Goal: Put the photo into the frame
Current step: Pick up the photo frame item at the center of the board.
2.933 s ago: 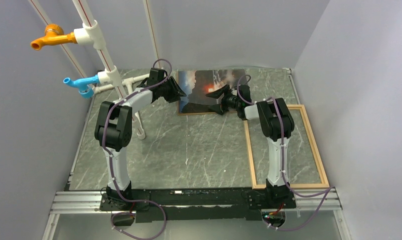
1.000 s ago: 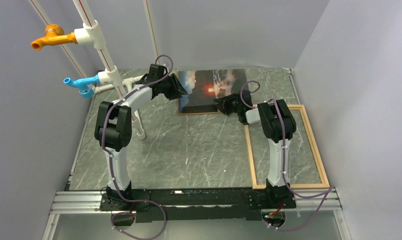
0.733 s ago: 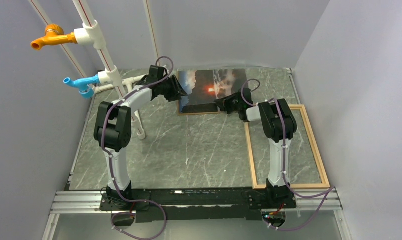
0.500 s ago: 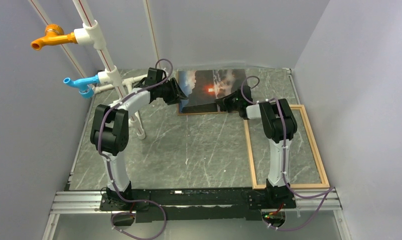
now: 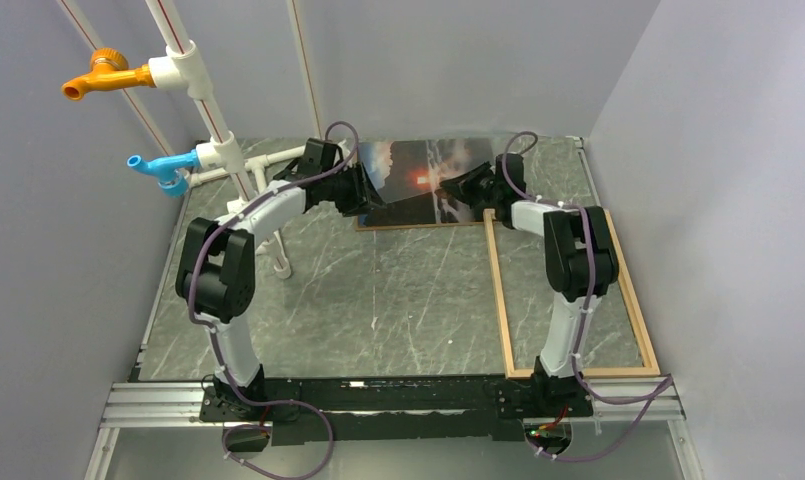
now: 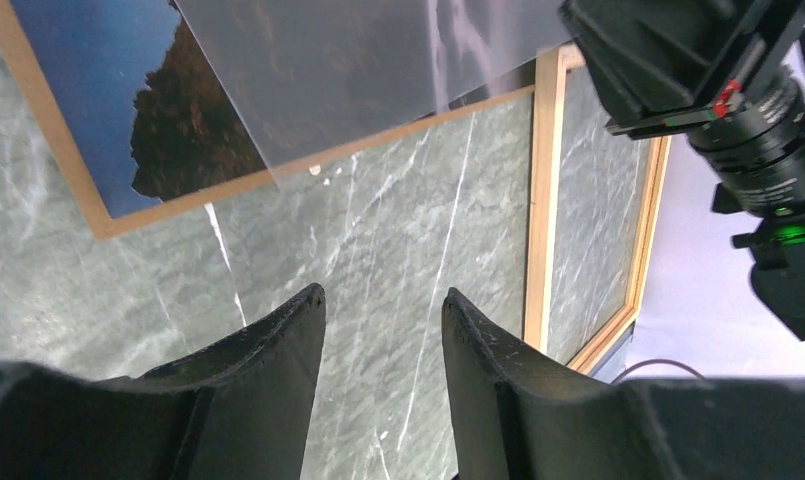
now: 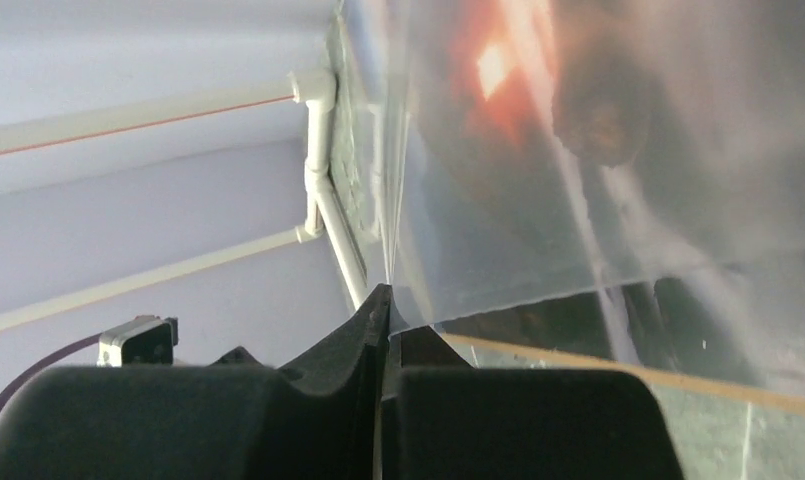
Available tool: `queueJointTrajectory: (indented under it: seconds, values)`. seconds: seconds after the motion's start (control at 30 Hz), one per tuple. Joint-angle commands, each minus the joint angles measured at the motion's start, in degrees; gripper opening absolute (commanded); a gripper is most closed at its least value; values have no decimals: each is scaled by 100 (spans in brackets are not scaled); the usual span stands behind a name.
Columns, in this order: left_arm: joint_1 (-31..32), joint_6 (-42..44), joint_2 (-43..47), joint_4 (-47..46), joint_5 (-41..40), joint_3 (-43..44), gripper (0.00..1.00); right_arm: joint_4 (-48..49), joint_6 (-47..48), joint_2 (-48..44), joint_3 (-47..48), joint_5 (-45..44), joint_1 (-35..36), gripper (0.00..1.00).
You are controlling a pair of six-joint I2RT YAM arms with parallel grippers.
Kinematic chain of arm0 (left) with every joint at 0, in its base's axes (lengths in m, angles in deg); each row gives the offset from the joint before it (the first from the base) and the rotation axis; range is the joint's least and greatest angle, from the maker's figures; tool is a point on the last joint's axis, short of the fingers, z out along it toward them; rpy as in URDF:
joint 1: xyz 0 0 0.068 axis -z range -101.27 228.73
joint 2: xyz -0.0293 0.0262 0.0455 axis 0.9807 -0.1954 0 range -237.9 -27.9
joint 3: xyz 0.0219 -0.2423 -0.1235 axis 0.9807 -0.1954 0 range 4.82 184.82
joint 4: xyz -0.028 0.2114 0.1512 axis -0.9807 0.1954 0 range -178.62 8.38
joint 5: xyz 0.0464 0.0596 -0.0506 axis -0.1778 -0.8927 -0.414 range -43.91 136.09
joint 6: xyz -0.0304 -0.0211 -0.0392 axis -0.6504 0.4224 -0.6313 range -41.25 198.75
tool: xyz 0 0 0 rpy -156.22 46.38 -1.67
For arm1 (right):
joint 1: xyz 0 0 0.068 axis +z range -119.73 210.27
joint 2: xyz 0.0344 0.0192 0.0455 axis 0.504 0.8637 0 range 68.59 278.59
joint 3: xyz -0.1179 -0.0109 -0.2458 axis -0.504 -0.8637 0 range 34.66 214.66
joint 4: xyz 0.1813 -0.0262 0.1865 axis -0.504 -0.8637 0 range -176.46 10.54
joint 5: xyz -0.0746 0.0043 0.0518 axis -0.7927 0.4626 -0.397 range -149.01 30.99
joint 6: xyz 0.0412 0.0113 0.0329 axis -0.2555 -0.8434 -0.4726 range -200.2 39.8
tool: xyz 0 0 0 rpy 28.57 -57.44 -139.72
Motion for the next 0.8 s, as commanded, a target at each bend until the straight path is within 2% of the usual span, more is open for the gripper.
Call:
queueJointTrajectory:
  seconds: [0.0,0.17,0.4,0.53,0.57,0.63,0.7,0.77]
  values:
    - [171,215,486,180,23,-121,51,-509,589,-868,-177,403,-168,3]
    - [449,192,775,249,-68,-208,52,-1288,1172,-2025,-978,598,-517,3]
    - [961,239,1208,656,-339,-50,52,-3344,2600,-3571,-1872,462,-899,3]
    - [1138,162,1553,790,-608,-218,53,-4529,3377,-4525,-2398,35,-1391,7]
    - [1166,104,1634,773,-627,-301,53,-4683,3532,-4695,-2528,-50,-1546,13]
    - [1207,-51,1821,719,-706,-522,53,-4920,3734,-4932,-2744,-186,-1856,38]
    - [1314,-232,2007,621,-818,-794,54,-5074,3874,-5002,-2893,-232,-2159,59]
    - [1452,-448,2185,496,-965,-1135,54,-5142,3978,-4962,-2992,-201,-2426,73]
